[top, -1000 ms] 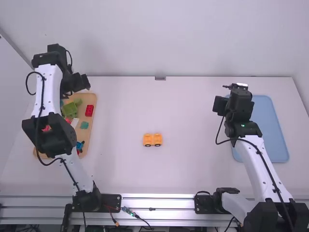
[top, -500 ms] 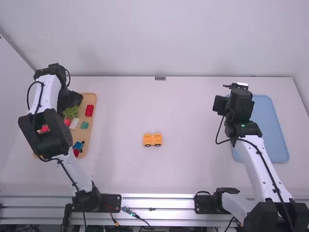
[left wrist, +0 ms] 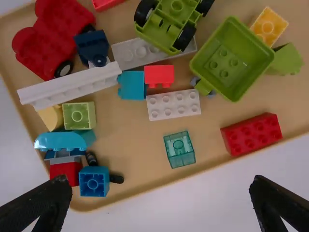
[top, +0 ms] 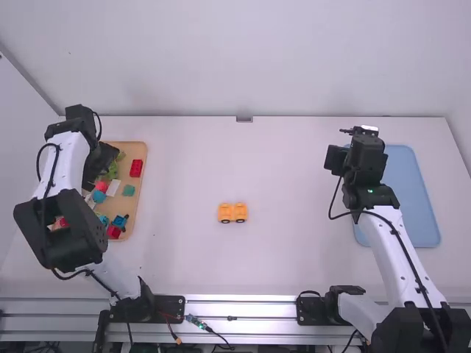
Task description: Assemble lego blocks to make yellow taxi
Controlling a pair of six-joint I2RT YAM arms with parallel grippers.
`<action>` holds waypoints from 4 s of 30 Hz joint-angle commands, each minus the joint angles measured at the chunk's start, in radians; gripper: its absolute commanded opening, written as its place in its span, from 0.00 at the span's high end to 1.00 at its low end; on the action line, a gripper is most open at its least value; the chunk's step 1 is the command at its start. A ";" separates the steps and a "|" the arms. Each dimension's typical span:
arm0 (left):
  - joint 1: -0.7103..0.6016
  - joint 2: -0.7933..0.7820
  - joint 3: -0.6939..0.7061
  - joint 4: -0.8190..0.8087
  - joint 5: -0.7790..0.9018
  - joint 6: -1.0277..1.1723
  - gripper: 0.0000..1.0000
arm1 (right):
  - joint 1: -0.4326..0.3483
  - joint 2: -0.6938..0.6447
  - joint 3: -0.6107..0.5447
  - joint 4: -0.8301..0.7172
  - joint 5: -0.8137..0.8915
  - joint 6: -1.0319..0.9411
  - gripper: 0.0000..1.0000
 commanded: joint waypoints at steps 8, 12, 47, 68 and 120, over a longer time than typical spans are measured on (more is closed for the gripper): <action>0.138 -0.050 -0.174 0.002 0.017 -0.118 0.01 | 0.003 0.000 0.024 0.005 -0.002 0.003 0.01; 0.156 -0.075 -0.253 0.073 0.014 -0.133 0.01 | 0.003 0.000 0.024 0.005 -0.002 0.003 0.01; 0.359 -0.165 -0.532 0.404 0.189 0.069 0.01 | 0.003 0.000 0.024 0.004 -0.032 -0.002 0.01; 0.364 -0.154 -0.626 0.505 0.135 0.070 0.00 | 0.002 0.000 0.024 0.003 -0.032 -0.002 0.01; 0.430 -0.154 -0.225 0.251 0.221 0.136 0.01 | 0.002 0.002 0.024 0.007 -0.032 -0.009 0.01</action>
